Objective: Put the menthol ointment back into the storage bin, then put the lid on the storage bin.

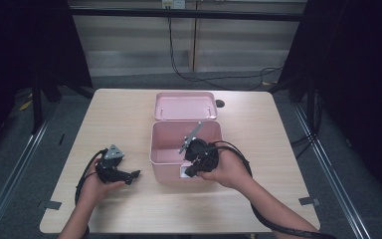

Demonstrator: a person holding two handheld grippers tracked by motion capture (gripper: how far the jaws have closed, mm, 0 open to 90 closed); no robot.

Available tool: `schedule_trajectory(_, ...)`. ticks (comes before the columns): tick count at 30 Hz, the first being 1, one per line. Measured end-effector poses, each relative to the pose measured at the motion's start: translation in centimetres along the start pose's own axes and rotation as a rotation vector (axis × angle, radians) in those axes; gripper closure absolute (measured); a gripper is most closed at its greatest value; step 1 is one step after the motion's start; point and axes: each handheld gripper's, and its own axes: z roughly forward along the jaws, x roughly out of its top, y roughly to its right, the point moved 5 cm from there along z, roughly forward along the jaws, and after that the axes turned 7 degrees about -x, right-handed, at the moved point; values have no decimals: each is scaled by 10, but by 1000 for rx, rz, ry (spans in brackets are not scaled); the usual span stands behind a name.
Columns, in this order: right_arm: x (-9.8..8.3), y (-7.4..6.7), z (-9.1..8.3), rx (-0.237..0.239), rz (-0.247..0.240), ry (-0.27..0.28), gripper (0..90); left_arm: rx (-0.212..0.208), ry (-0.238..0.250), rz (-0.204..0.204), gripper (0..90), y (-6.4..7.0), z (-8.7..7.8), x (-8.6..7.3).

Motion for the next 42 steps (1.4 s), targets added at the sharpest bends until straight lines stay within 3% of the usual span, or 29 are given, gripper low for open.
schedule_trajectory(2,0,0,0,6,13,-3,900,1,-24,-18,147,-2,-3,3)
schedule_trajectory(3,0,0,0,10,9,0,900,-16,-36,-58,163,-3,-4,5)
schedule_trajectory(7,-1,2,0,23,20,8,900,-32,-69,-130,205,-8,-8,13)
schedule_trajectory(10,-1,2,0,22,21,5,900,-48,-71,-188,206,-12,-13,25)
schedule_trajectory(20,-1,2,0,23,22,6,900,-57,-59,-293,199,-21,-20,73)
schedule_trajectory(23,-1,2,0,24,20,7,900,-77,-47,-337,163,-24,-19,84)
schedule_trajectory(35,-1,3,1,32,23,6,900,-72,-40,-373,155,-32,-17,119)
schedule_trajectory(42,0,3,1,33,27,1,900,-27,-65,-395,188,-38,-17,135)
